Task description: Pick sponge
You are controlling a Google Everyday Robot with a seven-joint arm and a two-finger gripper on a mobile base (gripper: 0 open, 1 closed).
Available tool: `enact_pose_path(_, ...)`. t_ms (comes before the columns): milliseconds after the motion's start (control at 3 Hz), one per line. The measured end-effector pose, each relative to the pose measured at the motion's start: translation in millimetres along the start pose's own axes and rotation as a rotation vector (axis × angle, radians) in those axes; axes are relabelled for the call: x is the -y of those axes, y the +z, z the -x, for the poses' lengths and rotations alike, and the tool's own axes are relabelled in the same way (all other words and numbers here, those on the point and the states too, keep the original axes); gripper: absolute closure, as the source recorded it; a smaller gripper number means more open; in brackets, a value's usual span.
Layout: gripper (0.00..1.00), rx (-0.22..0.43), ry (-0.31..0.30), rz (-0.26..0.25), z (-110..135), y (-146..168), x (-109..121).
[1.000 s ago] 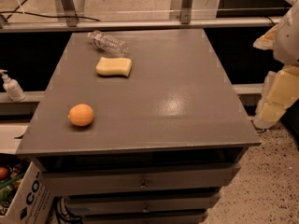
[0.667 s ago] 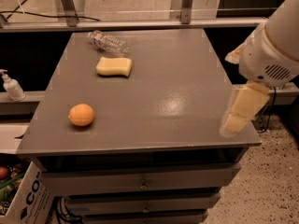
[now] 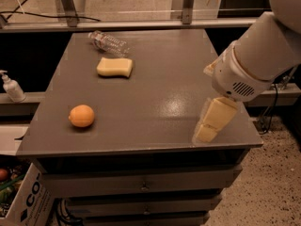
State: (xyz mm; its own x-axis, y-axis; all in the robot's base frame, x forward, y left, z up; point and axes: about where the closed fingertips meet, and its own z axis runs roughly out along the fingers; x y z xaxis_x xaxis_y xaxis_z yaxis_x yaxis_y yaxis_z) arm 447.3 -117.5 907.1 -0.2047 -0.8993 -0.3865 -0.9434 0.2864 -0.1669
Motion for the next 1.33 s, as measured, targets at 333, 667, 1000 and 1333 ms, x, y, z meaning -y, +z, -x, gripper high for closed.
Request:
enact_pose_path(333,0.0,0.031,0.009,-0.007,11.5,16.3,11.5)
enact_pose_path(667,0.0,0.064,0.04,-0.021,21.2,42.4,30.9)
enact_pose_path(1000,0.0,0.099,0.074,-0.044,32.1,66.2,53.1)
enact_pose_path(1333,0.0,0.142,0.09,-0.066,53.2,90.8,74.1)
